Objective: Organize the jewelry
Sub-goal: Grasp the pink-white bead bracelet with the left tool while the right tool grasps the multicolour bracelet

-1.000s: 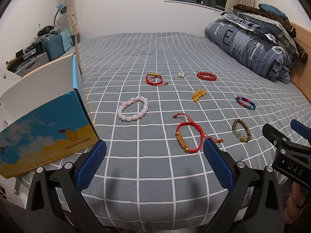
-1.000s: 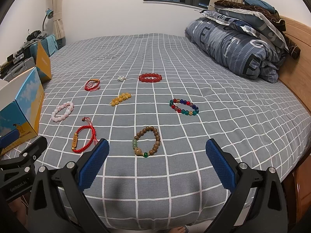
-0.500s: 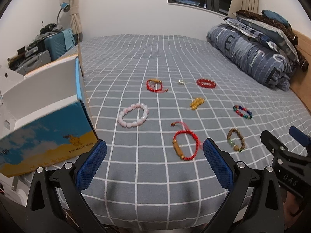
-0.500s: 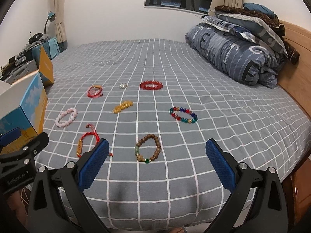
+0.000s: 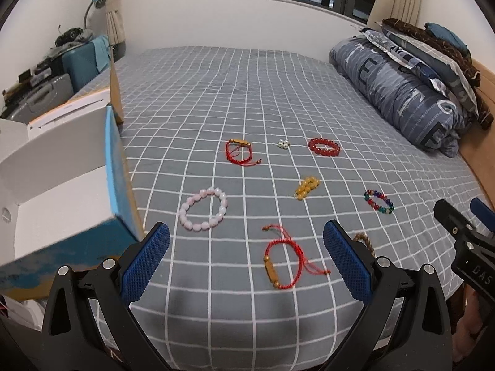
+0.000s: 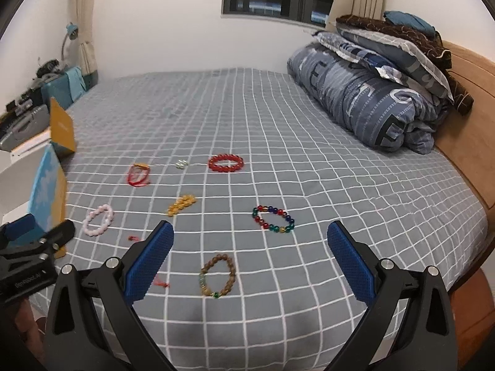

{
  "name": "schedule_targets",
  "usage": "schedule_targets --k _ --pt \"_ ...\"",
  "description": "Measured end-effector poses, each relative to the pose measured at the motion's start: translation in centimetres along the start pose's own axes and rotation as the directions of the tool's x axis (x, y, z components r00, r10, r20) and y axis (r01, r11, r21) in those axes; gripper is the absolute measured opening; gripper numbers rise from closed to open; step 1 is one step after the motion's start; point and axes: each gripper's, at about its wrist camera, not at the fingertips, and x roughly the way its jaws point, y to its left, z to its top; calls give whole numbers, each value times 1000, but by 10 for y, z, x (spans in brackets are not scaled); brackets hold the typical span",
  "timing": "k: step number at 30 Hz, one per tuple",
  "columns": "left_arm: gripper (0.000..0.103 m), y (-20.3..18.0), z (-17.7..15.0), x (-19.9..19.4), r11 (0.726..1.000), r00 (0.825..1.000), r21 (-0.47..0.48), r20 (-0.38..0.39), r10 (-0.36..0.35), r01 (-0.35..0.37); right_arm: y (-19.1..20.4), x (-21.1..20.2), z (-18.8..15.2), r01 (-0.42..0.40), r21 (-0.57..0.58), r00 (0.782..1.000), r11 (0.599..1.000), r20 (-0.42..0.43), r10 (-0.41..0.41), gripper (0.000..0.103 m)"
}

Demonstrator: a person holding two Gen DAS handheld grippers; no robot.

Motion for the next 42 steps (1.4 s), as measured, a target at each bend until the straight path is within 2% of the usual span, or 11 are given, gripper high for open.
schedule_targets --k 5,12,20,26,31,35,36,37,42 --pt "97 2 17 26 1000 999 -4 -42 8 -8 -11 38 18 16 11 996 1000 -86 -15 96" --pt "97 9 29 81 1000 992 -10 -121 27 -29 -28 104 22 35 42 981 999 -190 -26 96" --pt "97 21 23 142 998 977 4 -203 68 -68 -30 169 7 43 22 960 999 -278 -36 96" --pt "97 29 18 171 994 967 13 -232 107 -107 -37 198 -1 52 24 944 998 -326 -41 96" --pt "97 27 16 179 990 966 43 -218 139 -133 -45 215 -8 50 52 930 997 -367 -27 95" --pt "96 25 14 179 994 970 33 -217 109 -104 -47 223 -9 43 58 927 997 -376 -18 95" --pt "95 24 13 179 996 970 31 -226 92 -88 -47 225 -10 43 59 926 997 -376 -17 95" --pt "88 23 11 180 997 968 30 -241 72 -67 -47 226 -11 36 65 926 997 -377 -8 95" --pt "80 18 7 177 997 969 47 -236 75 -65 -51 230 -13 6 100 923 995 -382 33 82"
